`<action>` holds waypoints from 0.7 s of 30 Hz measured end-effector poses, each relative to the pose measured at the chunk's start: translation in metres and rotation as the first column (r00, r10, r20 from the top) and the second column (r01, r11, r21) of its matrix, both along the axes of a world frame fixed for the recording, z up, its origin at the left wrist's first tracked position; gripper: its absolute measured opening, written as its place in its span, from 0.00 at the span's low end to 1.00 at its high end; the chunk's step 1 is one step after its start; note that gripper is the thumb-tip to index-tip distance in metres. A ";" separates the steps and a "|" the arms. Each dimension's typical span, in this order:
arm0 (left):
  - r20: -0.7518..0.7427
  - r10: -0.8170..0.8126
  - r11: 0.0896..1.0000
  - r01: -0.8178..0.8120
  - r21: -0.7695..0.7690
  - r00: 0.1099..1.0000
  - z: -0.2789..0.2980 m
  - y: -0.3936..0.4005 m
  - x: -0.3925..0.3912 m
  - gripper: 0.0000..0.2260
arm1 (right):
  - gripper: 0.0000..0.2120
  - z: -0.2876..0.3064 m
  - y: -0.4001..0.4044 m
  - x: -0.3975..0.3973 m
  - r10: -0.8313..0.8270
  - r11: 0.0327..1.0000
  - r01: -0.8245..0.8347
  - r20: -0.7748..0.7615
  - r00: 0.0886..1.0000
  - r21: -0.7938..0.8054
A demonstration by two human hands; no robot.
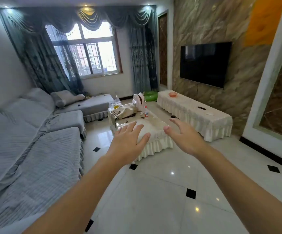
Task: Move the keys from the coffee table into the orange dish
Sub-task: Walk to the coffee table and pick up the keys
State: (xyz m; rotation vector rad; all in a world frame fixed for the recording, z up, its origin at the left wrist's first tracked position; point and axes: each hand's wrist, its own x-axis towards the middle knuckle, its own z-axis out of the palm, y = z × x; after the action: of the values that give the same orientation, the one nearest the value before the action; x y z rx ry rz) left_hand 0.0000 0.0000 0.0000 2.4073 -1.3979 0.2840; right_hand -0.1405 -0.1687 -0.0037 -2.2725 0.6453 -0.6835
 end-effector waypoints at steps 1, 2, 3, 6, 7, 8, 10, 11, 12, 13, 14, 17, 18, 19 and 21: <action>-0.013 -0.003 1.000 0.003 -0.005 1.000 -0.001 -0.006 0.007 0.29 | 0.31 0.000 -0.004 0.008 -0.001 1.000 0.001 0.002 1.000 0.000; -0.016 -0.004 1.000 0.004 -0.011 1.000 -0.002 -0.012 0.015 0.29 | 0.31 0.000 -0.011 0.017 -0.004 1.000 0.004 0.001 1.000 -0.005; -0.012 -0.005 1.000 0.005 -0.013 1.000 -0.005 -0.020 0.026 0.29 | 0.31 -0.003 -0.018 0.028 -0.011 1.000 0.011 -0.011 1.000 -0.015; -0.008 -0.021 0.999 0.021 -0.040 1.000 -0.013 -0.045 0.066 0.29 | 0.32 -0.008 -0.038 0.063 -0.024 0.999 0.022 -0.046 0.999 -0.046; -0.004 -0.026 0.998 0.026 -0.057 1.000 -0.015 -0.055 0.081 0.29 | 0.33 -0.010 -0.047 0.077 -0.032 0.998 0.029 -0.054 0.998 -0.059; -0.008 -0.033 0.997 0.032 -0.077 0.999 -0.015 -0.064 0.098 0.30 | 0.34 -0.009 -0.057 0.091 -0.041 0.997 0.037 -0.060 0.997 -0.069; -0.037 -0.042 0.994 0.038 -0.104 0.998 -0.019 -0.084 0.130 0.31 | 0.34 -0.009 -0.077 0.118 -0.064 0.995 0.057 -0.079 0.995 -0.085; -0.049 -0.050 0.992 0.044 -0.114 0.998 -0.022 -0.094 0.146 0.31 | 0.34 -0.009 -0.087 0.131 -0.070 0.994 0.062 -0.085 0.994 -0.088; -0.063 -0.058 0.992 0.051 -0.119 0.996 -0.024 -0.105 0.161 0.31 | 0.34 -0.009 -0.096 0.144 -0.072 0.994 0.063 -0.097 0.993 -0.093; -0.073 -0.063 0.991 0.054 -0.119 0.995 -0.027 -0.115 0.175 0.31 | 0.34 -0.009 -0.105 0.156 -0.075 0.993 0.064 -0.107 0.991 -0.098; -0.084 -0.066 0.992 0.056 -0.116 0.994 -0.029 -0.125 0.186 0.30 | 0.33 -0.008 -0.113 0.167 -0.079 0.993 0.068 -0.114 0.990 -0.101; -0.077 -0.093 0.992 0.086 -0.092 0.993 -0.033 -0.153 0.214 0.30 | 0.32 -0.008 -0.134 0.195 -0.114 0.987 0.101 -0.107 0.988 -0.124; -0.075 -0.101 0.992 0.094 -0.088 0.992 -0.033 -0.161 0.223 0.30 | 0.32 -0.010 -0.141 0.202 -0.129 0.984 0.114 -0.106 0.986 -0.134; -0.074 -0.110 0.991 0.103 -0.089 0.991 -0.033 -0.169 0.231 0.30 | 0.32 -0.011 -0.149 0.209 -0.137 0.983 0.122 -0.105 0.985 -0.138; -0.079 -0.125 0.989 0.118 -0.090 0.989 -0.032 -0.185 0.247 0.30 | 0.32 -0.013 -0.166 0.222 -0.147 0.981 0.132 -0.106 0.983 -0.139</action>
State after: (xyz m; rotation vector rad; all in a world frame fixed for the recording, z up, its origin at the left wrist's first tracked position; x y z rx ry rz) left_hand 0.2465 -0.1855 -0.0321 2.2286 -1.4579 0.2041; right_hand 0.0819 -0.3342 -0.0170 -2.4196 0.8448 -0.6818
